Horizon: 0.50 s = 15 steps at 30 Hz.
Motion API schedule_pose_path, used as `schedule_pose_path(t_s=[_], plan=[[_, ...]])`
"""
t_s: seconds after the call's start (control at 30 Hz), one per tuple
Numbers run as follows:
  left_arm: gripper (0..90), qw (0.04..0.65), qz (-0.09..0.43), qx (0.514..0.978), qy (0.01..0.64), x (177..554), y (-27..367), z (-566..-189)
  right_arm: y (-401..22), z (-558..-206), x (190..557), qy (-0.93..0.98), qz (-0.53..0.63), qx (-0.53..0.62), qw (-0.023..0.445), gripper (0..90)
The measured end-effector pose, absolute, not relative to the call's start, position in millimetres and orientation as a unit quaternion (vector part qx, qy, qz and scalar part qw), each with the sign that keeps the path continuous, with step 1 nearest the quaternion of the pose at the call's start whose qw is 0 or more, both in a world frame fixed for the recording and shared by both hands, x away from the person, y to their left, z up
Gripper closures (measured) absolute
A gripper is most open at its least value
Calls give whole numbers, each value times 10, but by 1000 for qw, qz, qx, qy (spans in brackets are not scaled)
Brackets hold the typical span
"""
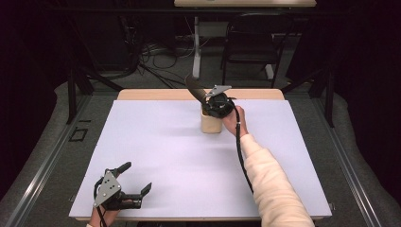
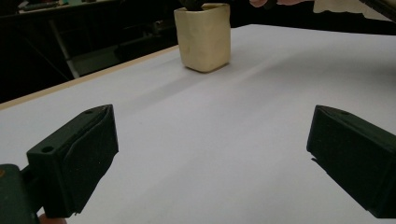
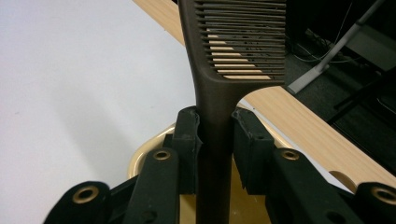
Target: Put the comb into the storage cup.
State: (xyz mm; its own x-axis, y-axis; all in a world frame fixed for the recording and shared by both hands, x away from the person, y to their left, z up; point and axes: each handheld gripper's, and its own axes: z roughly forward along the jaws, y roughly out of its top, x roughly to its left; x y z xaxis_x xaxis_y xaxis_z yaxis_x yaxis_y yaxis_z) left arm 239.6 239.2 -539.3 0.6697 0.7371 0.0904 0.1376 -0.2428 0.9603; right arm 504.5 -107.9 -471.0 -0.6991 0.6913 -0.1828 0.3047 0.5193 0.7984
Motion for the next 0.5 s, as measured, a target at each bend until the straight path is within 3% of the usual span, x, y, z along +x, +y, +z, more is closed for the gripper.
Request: schedule_pose_path(t_s=[0.3, 0.5], plan=[[20, 538, 278, 738, 296, 2397, 2391, -5394, -1086, -4730, 5050, 840, 382, 304, 237, 713], [21, 538, 277, 739, 296, 2397, 2390, -5395, -1110, -4666, 4998, 835, 378, 319, 240, 486]])
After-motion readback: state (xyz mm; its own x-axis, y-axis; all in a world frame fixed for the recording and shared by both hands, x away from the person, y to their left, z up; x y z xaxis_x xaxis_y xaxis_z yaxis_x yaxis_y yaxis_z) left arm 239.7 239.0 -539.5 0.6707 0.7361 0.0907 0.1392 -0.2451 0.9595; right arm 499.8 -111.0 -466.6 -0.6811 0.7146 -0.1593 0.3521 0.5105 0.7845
